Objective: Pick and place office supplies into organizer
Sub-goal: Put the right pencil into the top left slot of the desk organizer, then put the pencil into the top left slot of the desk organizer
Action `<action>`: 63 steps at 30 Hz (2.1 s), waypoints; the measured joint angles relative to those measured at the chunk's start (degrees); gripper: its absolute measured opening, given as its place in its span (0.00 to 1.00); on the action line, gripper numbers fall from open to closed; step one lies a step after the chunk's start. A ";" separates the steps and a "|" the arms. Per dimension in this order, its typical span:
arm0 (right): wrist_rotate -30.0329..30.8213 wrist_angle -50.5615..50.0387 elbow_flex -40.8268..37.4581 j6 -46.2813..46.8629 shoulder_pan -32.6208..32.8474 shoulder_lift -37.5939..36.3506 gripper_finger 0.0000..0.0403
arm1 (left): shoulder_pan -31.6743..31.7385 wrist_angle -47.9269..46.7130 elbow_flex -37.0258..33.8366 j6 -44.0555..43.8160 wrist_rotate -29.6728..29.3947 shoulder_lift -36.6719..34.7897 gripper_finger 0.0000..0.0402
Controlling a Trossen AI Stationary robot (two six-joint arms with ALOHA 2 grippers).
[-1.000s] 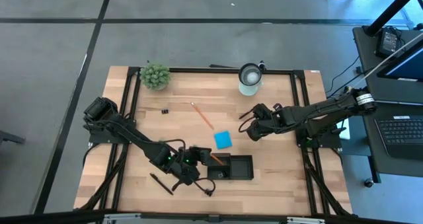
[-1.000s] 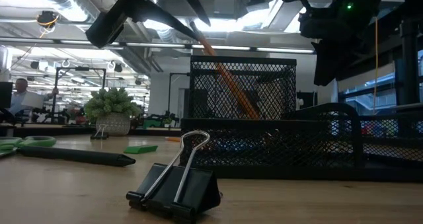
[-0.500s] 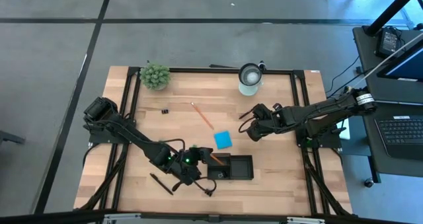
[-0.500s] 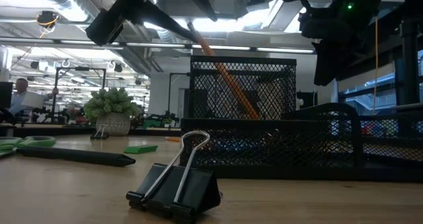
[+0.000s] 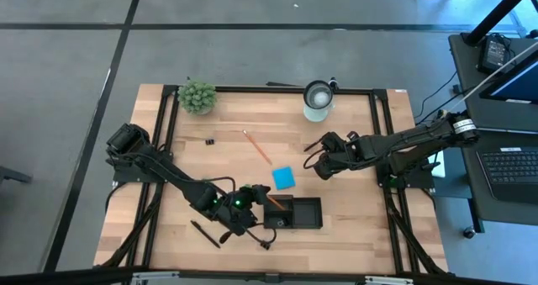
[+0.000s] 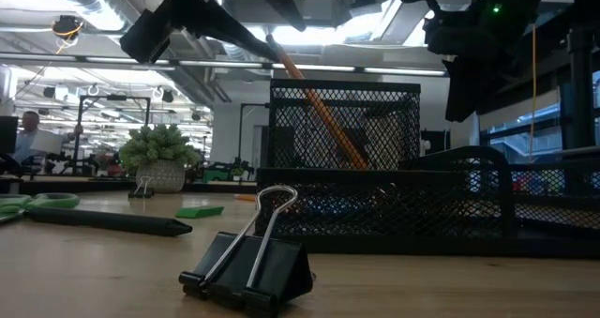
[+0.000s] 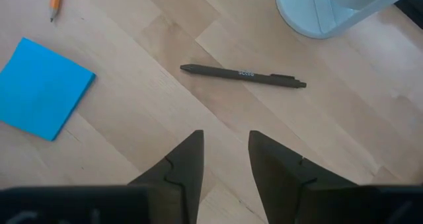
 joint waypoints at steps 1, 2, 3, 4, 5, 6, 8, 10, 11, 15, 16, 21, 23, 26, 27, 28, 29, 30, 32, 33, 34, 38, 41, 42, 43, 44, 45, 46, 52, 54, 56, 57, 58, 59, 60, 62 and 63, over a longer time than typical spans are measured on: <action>0.00 0.00 0.00 0.00 0.01 0.00 0.31 | 0.00 -0.04 0.00 -0.96 0.00 0.00 0.40; 0.00 0.00 0.00 0.00 0.01 0.00 0.31 | 0.00 -0.24 0.00 -1.92 0.00 0.00 0.40; 0.00 0.00 0.00 0.00 0.00 0.00 0.31 | 0.00 -0.58 0.00 -2.78 0.04 0.00 0.40; -0.01 0.00 0.00 0.00 0.01 0.00 0.31 | 0.00 -1.04 0.00 -3.61 0.20 0.00 0.40; 0.00 0.00 0.00 0.00 0.01 0.00 0.31 | 0.02 -1.61 0.00 -4.58 0.51 0.00 0.40; 0.00 0.00 0.00 0.00 0.01 0.00 0.31 | 0.02 -2.25 0.00 -5.78 0.89 0.00 0.40; 0.00 0.00 0.00 0.00 -0.01 0.00 0.31 | 0.02 -3.44 0.00 -9.21 2.18 0.00 0.40; 0.00 0.00 0.00 -0.01 0.01 0.00 0.31 | 0.02 -4.43 0.00 -12.91 3.19 0.00 0.40; 0.00 0.00 0.00 -0.02 0.01 0.00 0.31 | 0.02 -4.84 0.00 -14.23 3.41 0.00 0.40; 0.00 0.00 0.00 -0.02 0.01 0.00 0.31 | 0.02 -5.94 0.00 -16.96 3.48 -0.02 0.40; 0.00 0.00 0.00 -0.02 0.01 0.00 0.31 | 0.02 -6.05 0.00 -17.54 3.48 -0.02 0.40; 0.00 0.00 0.00 -0.50 -0.01 0.00 0.31 | 0.02 -6.43 0.00 -20.89 3.63 -0.02 0.40; -0.02 0.00 0.00 -1.20 0.01 0.00 0.31 | 0.02 -7.02 0.00 -22.21 3.67 -0.02 0.40; -0.01 0.00 0.00 -1.20 0.02 0.00 0.31 | 0.02 -8.84 0.00 -25.10 3.66 -0.44 0.40; -0.01 0.00 0.00 -1.20 0.03 0.00 0.31 | 0.02 -9.08 0.00 -26.24 3.56 -0.64 0.40; -0.01 0.00 0.00 -1.20 0.03 0.00 0.31 | 0.02 -9.43 0.00 -27.27 3.40 -0.86 0.40; -0.01 0.00 0.00 -1.20 0.03 0.00 0.31 | 0.02 -10.08 0.00 -28.09 3.28 -1.14 0.40; -0.02 0.00 0.00 -1.20 0.03 0.00 0.31 | 0.02 -10.56 0.00 -28.85 3.23 -1.43 0.40; 0.00 0.00 0.00 -1.18 0.03 0.00 0.31 | 0.14 -11.40 0.02 -30.32 3.10 -2.01 0.40; 0.00 0.00 0.00 -1.18 0.03 0.00 0.31 | 0.20 -12.23 0.02 -31.06 3.12 -2.31 0.40; -0.02 0.00 0.00 -1.18 0.03 0.00 0.31 | 0.23 -13.04 0.02 -31.97 3.06 -2.57 0.40; -0.01 0.02 0.00 -1.01 0.03 0.00 0.31 | 0.74 -17.80 0.02 -35.50 3.04 -4.03 0.40; -0.02 0.45 0.00 1.73 0.03 0.02 0.31 | 2.09 -23.04 0.02 -42.29 3.13 -5.35 0.40; -0.03 1.07 0.00 2.25 0.03 0.02 0.31 | 2.76 -24.94 0.02 -45.49 3.65 -5.84 0.40; -0.04 1.86 -0.02 2.97 0.03 0.02 0.31 | 3.69 -26.70 0.02 -48.85 4.80 -6.40 0.40; -0.04 2.75 -0.02 3.05 0.03 0.02 0.31 | 4.82 -28.51 0.02 -52.03 6.50 -6.87 0.40; -0.04 3.79 -0.02 2.78 0.03 0.02 0.31 | 6.10 -30.23 0.02 -55.01 8.67 -7.39 0.40; -0.06 4.98 -0.02 1.55 0.03 0.02 0.31 | 7.49 -31.65 0.02 -57.67 10.83 -7.81 0.40; -0.04 17.03 -0.02 -15.18 0.03 0.02 0.31 | 16.55 -31.84 0.02 -62.75 21.25 -9.09 0.38; -0.02 22.52 -0.02 -20.55 0.05 0.02 0.31 | 19.09 -29.96 -0.23 -62.59 24.68 -9.09 0.36; -0.01 27.67 -0.02 -25.38 0.05 0.02 0.31 | 21.31 -27.02 -1.21 -61.73 27.93 -9.14 0.35; -0.03 29.73 -0.02 -27.91 0.05 0.02 0.31 | 22.28 -25.60 -1.75 -61.48 29.53 -9.14 0.35; 0.00 31.72 -0.02 -30.65 0.05 0.02 0.31 | 23.11 -23.96 -2.43 -61.45 31.01 -9.36 0.34; 0.00 33.33 -0.02 -33.17 0.05 0.02 0.31 | 23.91 -22.04 -3.32 -61.41 32.45 -9.83 0.33; 0.03 34.56 -0.02 -35.23 0.05 0.02 0.31 | 24.69 -19.59 -4.25 -61.41 33.70 -10.35 0.33; 0.01 35.81 -0.02 -38.68 0.05 0.02 0.31 | 26.05 -15.31 -6.47 -61.63 35.56 -11.80 0.32; 0.04 36.04 -0.02 -39.98 0.05 0.05 0.31 | 26.64 -13.32 -7.81 -62.33 35.91 -12.72 0.32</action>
